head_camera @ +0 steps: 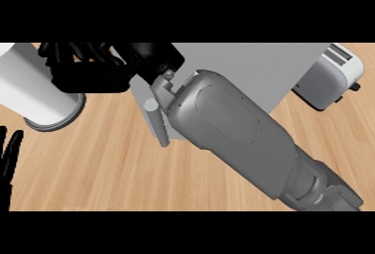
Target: Pick up the wine, place it into the cabinet and close the cabinet
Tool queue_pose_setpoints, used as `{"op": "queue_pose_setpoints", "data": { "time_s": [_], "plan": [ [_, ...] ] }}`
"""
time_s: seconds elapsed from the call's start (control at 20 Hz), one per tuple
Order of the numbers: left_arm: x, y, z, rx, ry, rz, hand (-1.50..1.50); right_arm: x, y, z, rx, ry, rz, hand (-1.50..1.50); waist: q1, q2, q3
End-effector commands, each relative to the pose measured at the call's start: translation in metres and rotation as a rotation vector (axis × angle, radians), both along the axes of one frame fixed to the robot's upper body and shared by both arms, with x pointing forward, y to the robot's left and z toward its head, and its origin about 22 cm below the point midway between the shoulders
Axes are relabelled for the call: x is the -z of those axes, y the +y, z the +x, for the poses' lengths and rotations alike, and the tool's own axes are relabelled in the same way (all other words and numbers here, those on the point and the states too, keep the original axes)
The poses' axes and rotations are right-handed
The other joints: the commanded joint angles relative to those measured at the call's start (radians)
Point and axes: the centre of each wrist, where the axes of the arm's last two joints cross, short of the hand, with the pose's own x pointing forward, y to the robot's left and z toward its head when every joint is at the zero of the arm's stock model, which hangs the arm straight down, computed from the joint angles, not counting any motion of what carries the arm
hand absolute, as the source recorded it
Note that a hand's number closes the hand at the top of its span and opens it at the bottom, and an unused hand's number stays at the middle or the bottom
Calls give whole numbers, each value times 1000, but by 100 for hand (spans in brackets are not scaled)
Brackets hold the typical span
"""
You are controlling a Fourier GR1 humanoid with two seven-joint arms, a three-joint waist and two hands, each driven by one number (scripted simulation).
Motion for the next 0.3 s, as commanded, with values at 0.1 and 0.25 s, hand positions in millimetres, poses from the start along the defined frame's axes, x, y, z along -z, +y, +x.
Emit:
{"op": "queue_pose_setpoints", "data": {
  "time_s": [0.1, 0.25],
  "plan": [
    [-8, -1, 0, 14, 10, -5, -150, 22, -60, 56, 261, 28, -46, 150, -24, 43, 31],
    [-5, 0, 3, -6, -7, -2, -150, 28, -46, 52, 237, 30, -48, 150, -30, 41, 30]
  ]
}}
